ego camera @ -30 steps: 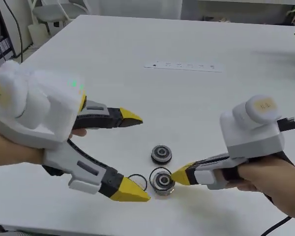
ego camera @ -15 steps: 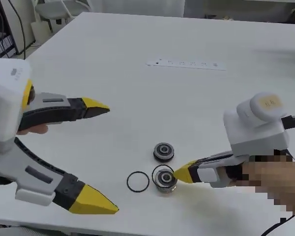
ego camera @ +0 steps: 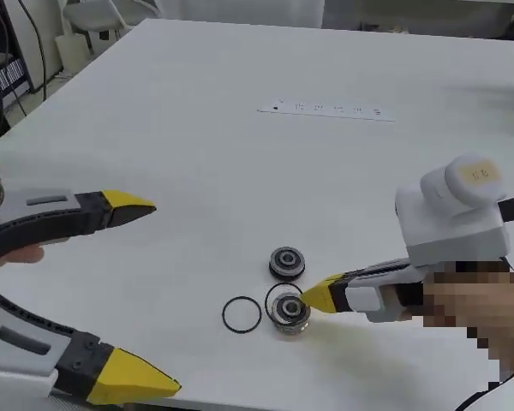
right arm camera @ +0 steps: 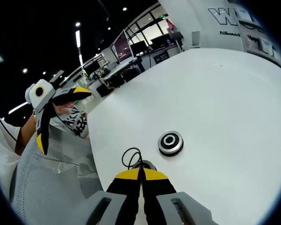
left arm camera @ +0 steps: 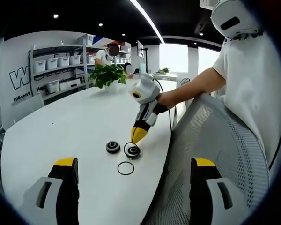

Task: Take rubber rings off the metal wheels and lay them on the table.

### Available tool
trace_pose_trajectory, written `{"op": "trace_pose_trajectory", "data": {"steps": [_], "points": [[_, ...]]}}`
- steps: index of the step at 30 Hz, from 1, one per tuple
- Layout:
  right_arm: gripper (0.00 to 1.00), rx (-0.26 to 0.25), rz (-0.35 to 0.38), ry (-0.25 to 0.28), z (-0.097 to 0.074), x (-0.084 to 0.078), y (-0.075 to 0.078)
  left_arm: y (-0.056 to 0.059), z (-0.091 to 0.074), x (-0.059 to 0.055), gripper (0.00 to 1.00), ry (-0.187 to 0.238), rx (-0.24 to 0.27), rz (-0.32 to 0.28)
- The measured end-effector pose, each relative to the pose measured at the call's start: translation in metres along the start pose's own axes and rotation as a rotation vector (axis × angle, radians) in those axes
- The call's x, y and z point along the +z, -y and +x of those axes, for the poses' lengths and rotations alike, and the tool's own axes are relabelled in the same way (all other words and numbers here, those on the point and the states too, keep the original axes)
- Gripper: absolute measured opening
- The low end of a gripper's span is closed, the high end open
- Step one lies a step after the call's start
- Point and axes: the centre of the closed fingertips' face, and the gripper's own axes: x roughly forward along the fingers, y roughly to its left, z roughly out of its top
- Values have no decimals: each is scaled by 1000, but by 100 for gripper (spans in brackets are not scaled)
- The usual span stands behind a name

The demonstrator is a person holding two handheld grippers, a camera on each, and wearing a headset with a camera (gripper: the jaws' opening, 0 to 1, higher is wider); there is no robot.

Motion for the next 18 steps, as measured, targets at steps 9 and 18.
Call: {"op": "trace_pose_trajectory", "data": {"steps": [9, 18], "points": [[0, 7, -8, 41, -5, 12, -8, 1, -4, -17, 99, -8, 30, -70], [0, 25, -12, 116, -11, 31, -23, 0, -2, -15, 99, 19, 46, -88]]}}
